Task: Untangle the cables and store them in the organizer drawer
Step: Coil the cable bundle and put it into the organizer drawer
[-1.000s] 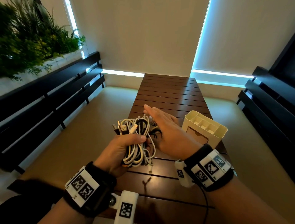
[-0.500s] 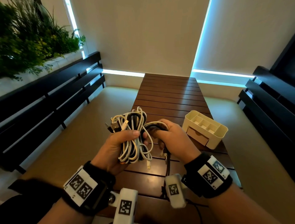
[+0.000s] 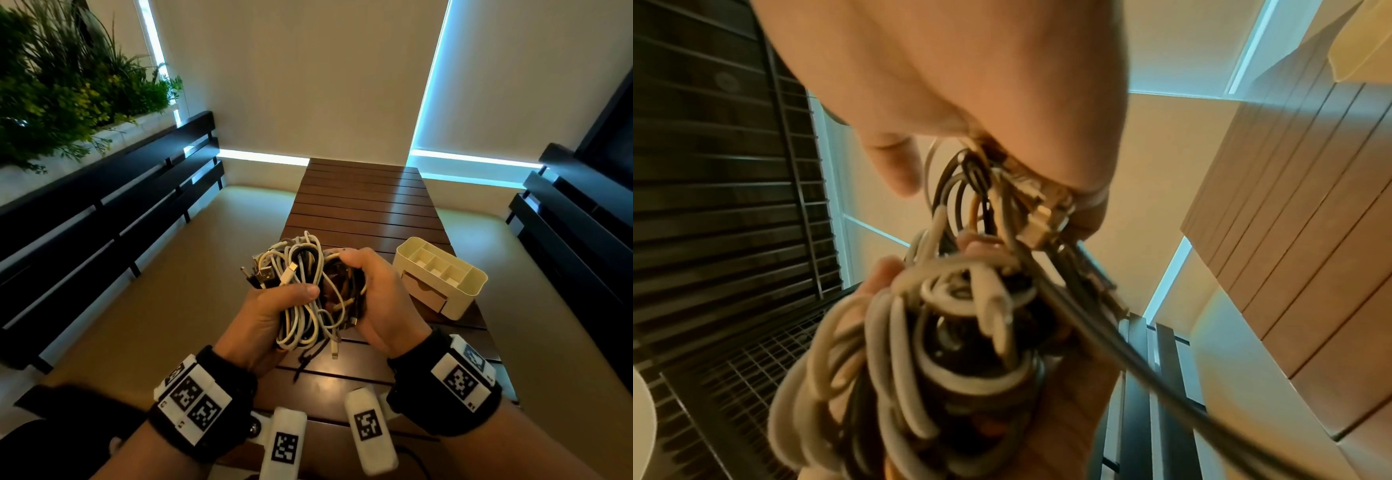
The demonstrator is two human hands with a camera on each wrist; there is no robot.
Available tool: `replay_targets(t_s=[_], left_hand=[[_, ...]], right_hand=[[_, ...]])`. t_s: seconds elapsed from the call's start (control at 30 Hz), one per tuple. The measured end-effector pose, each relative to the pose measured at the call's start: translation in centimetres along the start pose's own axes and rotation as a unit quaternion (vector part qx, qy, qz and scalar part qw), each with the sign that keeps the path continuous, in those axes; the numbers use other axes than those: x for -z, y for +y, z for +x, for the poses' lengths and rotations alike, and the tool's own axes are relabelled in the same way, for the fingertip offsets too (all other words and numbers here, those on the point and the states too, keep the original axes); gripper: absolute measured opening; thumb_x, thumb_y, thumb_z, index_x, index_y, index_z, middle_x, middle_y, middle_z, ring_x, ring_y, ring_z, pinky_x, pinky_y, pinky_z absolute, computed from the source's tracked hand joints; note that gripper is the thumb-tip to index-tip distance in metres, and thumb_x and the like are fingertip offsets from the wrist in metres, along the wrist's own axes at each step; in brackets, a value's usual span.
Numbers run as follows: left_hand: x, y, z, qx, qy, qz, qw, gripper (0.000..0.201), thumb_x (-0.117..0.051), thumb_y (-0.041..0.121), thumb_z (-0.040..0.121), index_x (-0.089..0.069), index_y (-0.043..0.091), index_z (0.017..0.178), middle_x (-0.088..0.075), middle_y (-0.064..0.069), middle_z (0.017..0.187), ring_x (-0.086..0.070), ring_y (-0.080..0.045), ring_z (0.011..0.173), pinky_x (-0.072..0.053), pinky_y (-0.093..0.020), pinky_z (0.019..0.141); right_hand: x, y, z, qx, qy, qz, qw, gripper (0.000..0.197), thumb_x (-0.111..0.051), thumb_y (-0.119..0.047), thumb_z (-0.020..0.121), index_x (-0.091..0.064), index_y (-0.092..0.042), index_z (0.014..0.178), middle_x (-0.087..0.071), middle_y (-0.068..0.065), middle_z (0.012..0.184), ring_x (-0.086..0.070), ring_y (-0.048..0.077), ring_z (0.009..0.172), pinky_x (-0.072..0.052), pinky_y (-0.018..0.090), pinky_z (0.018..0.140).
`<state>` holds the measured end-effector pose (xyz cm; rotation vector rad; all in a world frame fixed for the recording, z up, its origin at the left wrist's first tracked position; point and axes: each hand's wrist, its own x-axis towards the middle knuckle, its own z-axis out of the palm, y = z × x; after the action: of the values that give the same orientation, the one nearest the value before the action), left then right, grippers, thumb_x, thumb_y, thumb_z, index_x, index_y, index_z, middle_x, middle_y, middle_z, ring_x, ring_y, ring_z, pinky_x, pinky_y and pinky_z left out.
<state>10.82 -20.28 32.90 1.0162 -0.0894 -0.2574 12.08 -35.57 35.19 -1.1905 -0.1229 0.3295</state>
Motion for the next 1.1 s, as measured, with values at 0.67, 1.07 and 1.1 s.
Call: replay_targets(t_s=[0.67, 1.07, 1.1], left_hand=[[-1.2, 0.4, 0.1, -0.045, -0.032, 0.090, 0.994, 0.037, -0.070, 0.008, 0.077, -0.067, 0.003, 0.113, -0.073, -0.020, 0.099, -0.073, -0.032, 0.086, -0.060, -0.040, 0.072], [-0.8, 0.6, 0.4, -0.054, -0.034, 0.088, 0.994, 0.043, -0.072, 0.007, 0.077, -0.062, -0.004, 0.118, -0.069, -0.029, 0.107, -0.070, -0.040, 0.095, -0.059, -0.049, 0.079], [-0.6, 0.4, 0.4, -0.046, -0.021, 0.074, 0.996, 0.043, -0.073, 0.009, 0.077, -0.063, -0.006, 0.117, -0.067, -0.032, 0.108, -0.069, -0.042, 0.094, -0.059, -0.052, 0.082]], right_hand=[[-1.7, 1.0, 0.5, 0.069, 0.144, -0.238, 0.958, 0.054, -0.030, -0.062, 0.098, -0.065, -0.026, 0.117, -0.072, -0.004, 0.106, -0.067, 0.007, 0.100, -0.052, 0.033, 0.094], [-1.9, 1.5, 1.8, 0.019, 0.009, -0.242, 0.970, 0.098, -0.010, -0.097, 0.071, -0.045, -0.041, 0.143, -0.051, 0.001, 0.147, -0.035, 0.029, 0.145, -0.013, 0.064, 0.118], [-1.7, 1.6, 2.2, 0.009, 0.003, -0.277, 0.961, 0.099, -0.007, -0.100, 0.067, -0.032, -0.047, 0.148, -0.036, -0.004, 0.158, -0.019, 0.029, 0.151, -0.001, 0.065, 0.118]])
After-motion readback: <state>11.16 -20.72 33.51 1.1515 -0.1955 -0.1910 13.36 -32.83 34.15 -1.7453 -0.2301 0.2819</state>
